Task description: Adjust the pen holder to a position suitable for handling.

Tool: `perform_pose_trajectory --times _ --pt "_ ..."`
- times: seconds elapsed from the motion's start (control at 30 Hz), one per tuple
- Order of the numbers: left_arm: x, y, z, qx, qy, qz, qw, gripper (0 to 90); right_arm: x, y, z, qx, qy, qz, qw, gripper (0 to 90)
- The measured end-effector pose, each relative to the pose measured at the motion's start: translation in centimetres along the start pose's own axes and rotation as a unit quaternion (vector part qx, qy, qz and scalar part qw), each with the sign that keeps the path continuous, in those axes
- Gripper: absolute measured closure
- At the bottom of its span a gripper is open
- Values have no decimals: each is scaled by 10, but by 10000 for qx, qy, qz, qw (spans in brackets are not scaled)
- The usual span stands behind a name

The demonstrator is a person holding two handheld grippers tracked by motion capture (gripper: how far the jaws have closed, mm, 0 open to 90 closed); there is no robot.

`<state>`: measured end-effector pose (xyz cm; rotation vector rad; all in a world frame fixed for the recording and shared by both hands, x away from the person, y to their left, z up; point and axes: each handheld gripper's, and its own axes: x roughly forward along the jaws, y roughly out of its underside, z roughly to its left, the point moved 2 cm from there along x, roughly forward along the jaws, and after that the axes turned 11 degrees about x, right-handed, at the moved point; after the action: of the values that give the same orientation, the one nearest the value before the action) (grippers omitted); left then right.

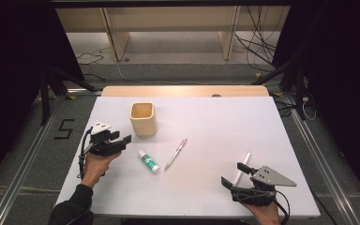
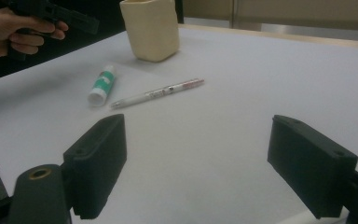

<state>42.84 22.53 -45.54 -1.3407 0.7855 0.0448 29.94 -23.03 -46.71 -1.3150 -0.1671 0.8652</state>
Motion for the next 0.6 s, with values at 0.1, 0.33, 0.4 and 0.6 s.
perform_pose_trajectory --times 0.1,0.33,0.4,0.6 --pt "4 -3 8 17 -106 48 9999 543 0 0 0 -8 -1 8 10000 201" --pt "16 -7 23 -145 -262 159 9994 753 0 0 0 -2 3 12 10000 201" --pt "20 -9 27 -157 -298 191 9992 798 0 0 -1 -6 3 13 10000 201" --pt "30 -13 34 -217 -357 213 9989 889 0 0 -1 -6 -2 12 10000 201"
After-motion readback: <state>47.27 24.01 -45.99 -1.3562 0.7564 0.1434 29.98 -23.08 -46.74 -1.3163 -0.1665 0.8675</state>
